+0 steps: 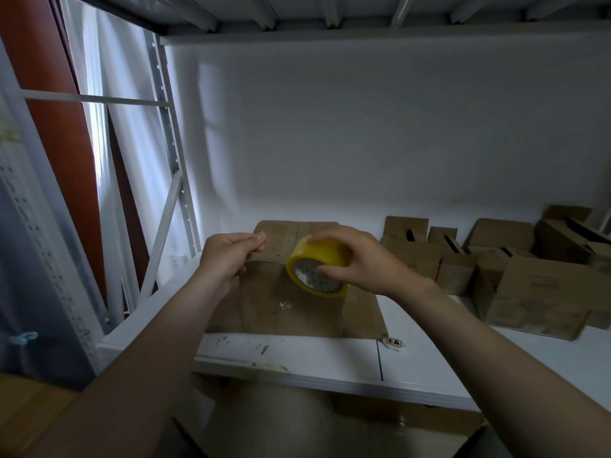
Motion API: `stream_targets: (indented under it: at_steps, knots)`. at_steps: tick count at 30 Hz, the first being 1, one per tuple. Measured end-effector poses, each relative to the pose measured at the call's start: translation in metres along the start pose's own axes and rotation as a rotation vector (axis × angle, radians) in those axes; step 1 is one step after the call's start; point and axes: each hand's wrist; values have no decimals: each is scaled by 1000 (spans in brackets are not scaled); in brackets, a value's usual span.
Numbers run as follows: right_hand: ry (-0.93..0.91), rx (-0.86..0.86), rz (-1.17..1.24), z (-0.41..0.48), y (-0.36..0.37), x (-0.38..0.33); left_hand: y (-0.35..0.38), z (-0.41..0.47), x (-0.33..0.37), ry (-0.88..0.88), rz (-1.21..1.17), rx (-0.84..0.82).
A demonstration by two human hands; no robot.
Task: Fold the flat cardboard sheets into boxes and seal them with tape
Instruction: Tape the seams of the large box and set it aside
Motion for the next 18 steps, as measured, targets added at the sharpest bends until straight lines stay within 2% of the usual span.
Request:
stream_targets:
  at_steps: [4,8,13,18]
  knots:
    - [19,-130,-230,-11,-6,25,-14,8,-6,9,-16,132]
    - [40,-82,-271,-33,-24,60,-46,20,-31,-37,-67,267]
    - [10,-107,-390,-42,-32,93,-48,23,-56,-21,-44,285]
    - [27,-132,-402,-32,-34,104,-30,30,-69,-49,-63,341]
Point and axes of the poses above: each hand's wrist, its own z-axis towards the middle knuckle, its own y-axis out of the palm, x = y × z, and after that the axes turned 2 degrees about z, right-handed
